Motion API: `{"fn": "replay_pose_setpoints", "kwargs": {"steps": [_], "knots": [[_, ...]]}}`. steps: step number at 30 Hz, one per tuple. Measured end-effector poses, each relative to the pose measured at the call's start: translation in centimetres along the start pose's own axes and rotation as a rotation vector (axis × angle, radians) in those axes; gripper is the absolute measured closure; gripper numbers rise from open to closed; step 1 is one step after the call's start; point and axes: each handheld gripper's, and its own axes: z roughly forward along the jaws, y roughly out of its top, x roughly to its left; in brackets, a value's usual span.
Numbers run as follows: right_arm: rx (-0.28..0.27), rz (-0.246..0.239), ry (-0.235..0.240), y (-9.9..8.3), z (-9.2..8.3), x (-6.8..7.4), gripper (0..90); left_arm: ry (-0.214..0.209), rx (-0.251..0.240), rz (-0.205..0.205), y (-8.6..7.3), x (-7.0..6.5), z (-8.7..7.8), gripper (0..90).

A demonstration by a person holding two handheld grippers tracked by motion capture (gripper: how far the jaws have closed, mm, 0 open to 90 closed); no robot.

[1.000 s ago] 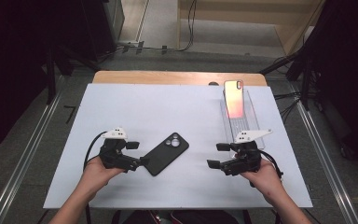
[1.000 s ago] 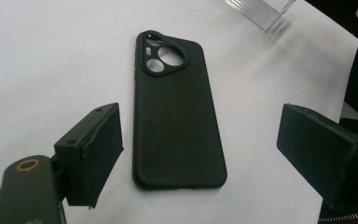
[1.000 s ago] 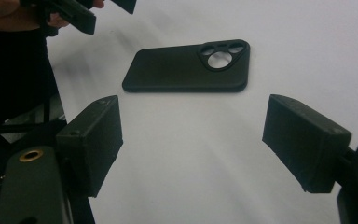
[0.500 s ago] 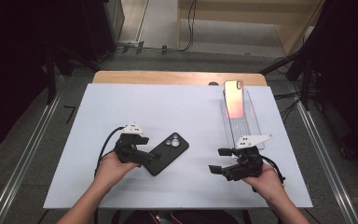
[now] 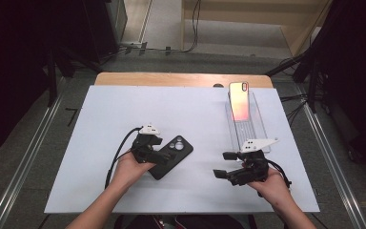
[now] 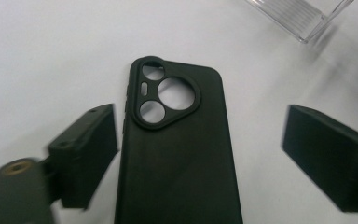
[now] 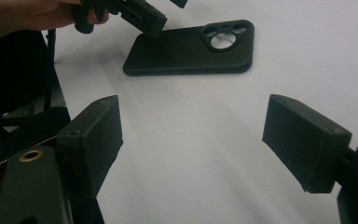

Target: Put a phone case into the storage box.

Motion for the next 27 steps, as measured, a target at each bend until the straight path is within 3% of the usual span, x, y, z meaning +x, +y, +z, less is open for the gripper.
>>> {"fn": "replay_pose_setpoints", "kwargs": {"steps": [1, 2, 4, 12, 15, 18, 27], "knots": [[0.000, -0.001, 0.000, 0.0, 0.0, 0.0, 18.1, 0.006, -0.007, -0.005, 0.0, 0.0, 0.1, 1.5], [0.000, 0.002, -0.001, 0.0, 0.0, 0.0, 18.0, 0.005, -0.018, -0.007, 0.0, 0.0, 0.1, 0.0], [-0.001, 0.001, 0.001, 0.0, 0.0, -0.1, 18.0, -0.012, -0.009, -0.012, 0.0, 0.0, 0.2, 0.0], [0.003, 0.005, -0.001, 0.0, 0.0, -0.1, 18.1, 0.039, 0.000, 0.015, -0.5, 0.1, 1.0, 0.0], [0.001, 0.004, 0.001, 0.0, 0.1, -0.1, 18.1, 0.033, 0.007, 0.006, -1.0, 0.2, 1.5, 0.0], [0.000, 0.001, 0.002, 0.0, 0.1, -0.1, 18.1, 0.065, 0.040, 0.040, -1.3, 0.2, 1.9, 0.0], [0.006, 0.004, -0.001, -0.1, 0.2, -0.2, 18.1, 0.096, 0.086, 0.086, -1.9, -0.1, 3.0, 0.0]]}}
